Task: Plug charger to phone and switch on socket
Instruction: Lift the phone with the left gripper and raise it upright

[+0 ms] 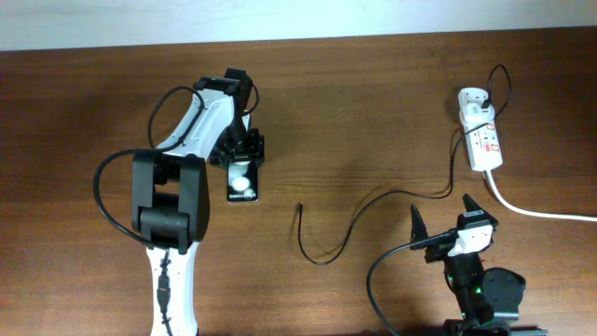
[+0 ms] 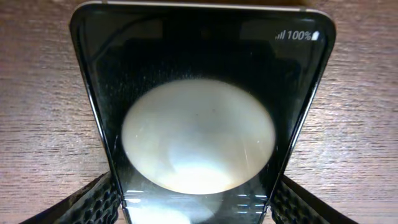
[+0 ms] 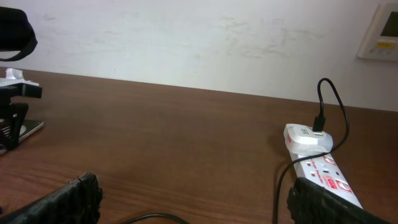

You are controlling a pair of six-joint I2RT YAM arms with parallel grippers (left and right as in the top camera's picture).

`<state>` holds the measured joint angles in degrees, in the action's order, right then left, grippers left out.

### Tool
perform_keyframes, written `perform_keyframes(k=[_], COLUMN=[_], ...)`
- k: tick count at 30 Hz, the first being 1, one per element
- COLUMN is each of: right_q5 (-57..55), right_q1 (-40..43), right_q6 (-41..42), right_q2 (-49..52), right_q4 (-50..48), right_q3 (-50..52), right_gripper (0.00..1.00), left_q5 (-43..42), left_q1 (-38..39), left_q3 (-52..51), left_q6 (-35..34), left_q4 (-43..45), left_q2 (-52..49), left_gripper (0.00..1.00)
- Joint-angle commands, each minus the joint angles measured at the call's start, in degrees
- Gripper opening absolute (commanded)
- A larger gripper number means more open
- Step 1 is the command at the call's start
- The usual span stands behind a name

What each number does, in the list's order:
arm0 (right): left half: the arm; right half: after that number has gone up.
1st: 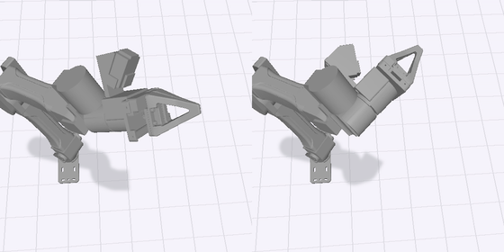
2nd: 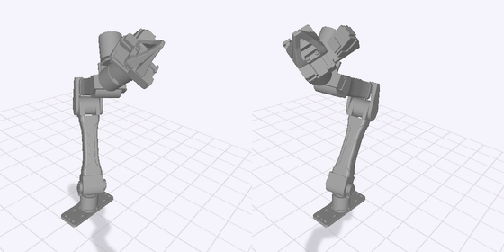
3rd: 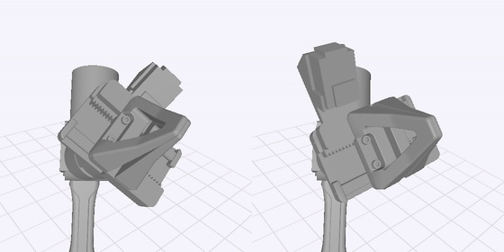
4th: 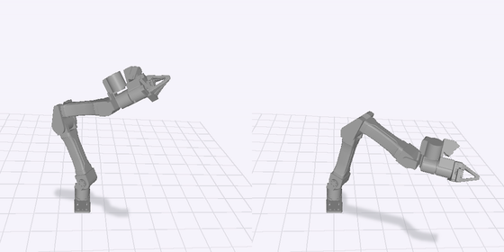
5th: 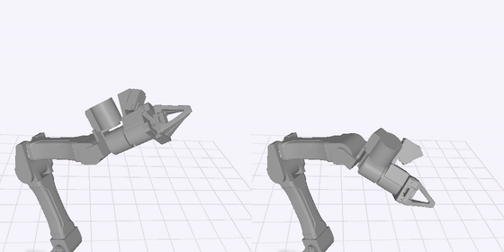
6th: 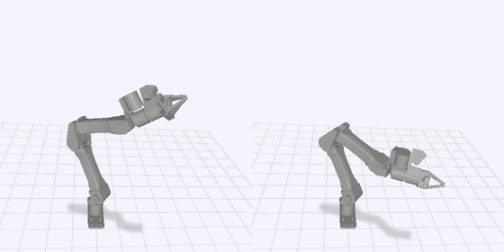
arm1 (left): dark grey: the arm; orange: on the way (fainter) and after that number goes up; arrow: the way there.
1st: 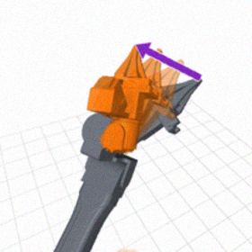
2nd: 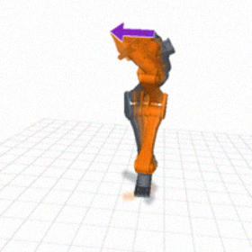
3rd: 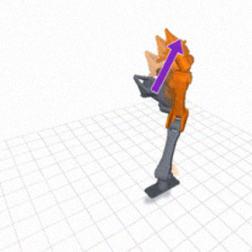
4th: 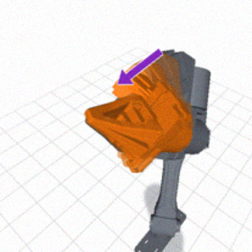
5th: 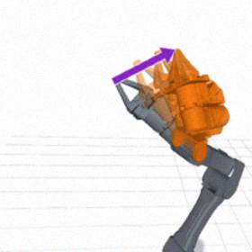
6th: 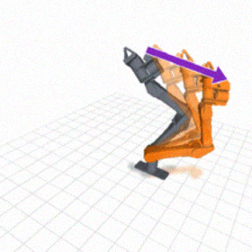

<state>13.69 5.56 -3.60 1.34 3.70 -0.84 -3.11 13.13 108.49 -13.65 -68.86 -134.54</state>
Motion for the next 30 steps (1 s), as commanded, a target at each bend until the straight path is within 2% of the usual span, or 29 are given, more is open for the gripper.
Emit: perform_keyframes(k=[1,6,10,13,18,20,22,26,30], right_q5=[-0.46,-0.46,-0.46,-0.46,-0.46,-0.46,-0.46,-0.46,-0.46], right_q1=[-0.35,-0.35,-0.35,-0.35,-0.35,-0.35,-0.35,-0.35,-0.35], right_q6=[0.26,0.26,0.26,0.26,0.26,0.26,0.26,0.26,0.26], right_q2=[-0.28,-0.28,-0.28,-0.28,-0.28,-0.28,-0.28,-0.28,-0.28], right_q4=[0.79,0.79,0.79,0.79,0.79,0.79,0.79,0.79,0.79], right_q3=[-0.02,-0.02,0.0,-0.02,-0.02,-0.02,-0.02,-0.02,-0.02], right_gripper=[0.99,0.99,0.99,0.99,0.99,0.99,0.99,0.99,0.98], left_q5=[-1.22,-7.19,-13.27,-29.07,-62.84,-66.77,-68.24,-86.38,-87.08], left_q1=[0.33,0.33,0.33,0.33,0.11,0.11,-0.31,-2.73,-6.29], left_q3=[1.53,4.72,11.69,12.33,12.33,12.33,12.33,12.33,12.33], left_q6=[0.5,0.5,0.5,0.5,0.42,-3.89,-13.51,-14.19,-24.59], left_q4=[-0.7,-3.48,-8.35,-7.43,-1.01,0.92,0.94,0.85,0.24], left_q2=[-0.66,-0.66,-0.66,-0.66,-0.66,-0.66,-0.66,-0.66,-0.66], left_gripper=[0.0,0.0,0.0,0.0,0.0,0.0,0.0,0.0,0.0])
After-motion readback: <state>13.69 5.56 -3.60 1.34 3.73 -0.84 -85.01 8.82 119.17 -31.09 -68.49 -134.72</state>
